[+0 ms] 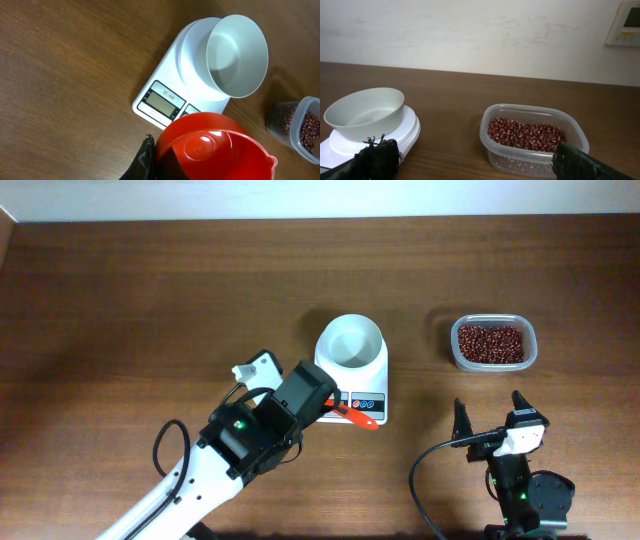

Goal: Scoop and weigh 50g on scale
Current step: 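Hold the red scoop in front of the scale with left gripper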

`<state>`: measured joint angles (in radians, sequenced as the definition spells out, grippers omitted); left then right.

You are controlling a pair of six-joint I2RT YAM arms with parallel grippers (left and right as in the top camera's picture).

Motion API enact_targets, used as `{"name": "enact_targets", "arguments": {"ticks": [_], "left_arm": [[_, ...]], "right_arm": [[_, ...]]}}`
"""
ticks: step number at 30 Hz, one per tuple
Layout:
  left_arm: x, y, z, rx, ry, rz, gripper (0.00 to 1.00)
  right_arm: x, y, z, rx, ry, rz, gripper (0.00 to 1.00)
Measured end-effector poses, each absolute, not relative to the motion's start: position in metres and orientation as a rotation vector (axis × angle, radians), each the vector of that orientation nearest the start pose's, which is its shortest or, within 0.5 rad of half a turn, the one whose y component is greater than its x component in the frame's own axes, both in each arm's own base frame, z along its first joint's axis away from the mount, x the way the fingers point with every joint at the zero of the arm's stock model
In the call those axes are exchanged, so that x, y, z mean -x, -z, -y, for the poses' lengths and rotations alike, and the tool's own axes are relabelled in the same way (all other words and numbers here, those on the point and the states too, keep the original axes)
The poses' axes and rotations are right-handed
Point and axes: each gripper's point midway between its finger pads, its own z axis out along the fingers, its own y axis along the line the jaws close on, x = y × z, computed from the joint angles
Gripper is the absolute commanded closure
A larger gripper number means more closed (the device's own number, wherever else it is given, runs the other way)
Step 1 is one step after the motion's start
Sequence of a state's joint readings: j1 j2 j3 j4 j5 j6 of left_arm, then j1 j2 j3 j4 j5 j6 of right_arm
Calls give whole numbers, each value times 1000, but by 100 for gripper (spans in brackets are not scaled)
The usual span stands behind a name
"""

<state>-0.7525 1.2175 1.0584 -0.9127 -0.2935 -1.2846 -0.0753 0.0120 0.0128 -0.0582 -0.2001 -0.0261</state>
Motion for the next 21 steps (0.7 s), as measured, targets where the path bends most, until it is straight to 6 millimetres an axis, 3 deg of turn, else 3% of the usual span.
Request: {"name": "enact_targets", "arguments": {"ticks": [21], "left_arm": [[-250,-172,150,787,269,-2459,100]], "right_arm": [[-245,-163,-16,114,-85,-1624,1]]}}
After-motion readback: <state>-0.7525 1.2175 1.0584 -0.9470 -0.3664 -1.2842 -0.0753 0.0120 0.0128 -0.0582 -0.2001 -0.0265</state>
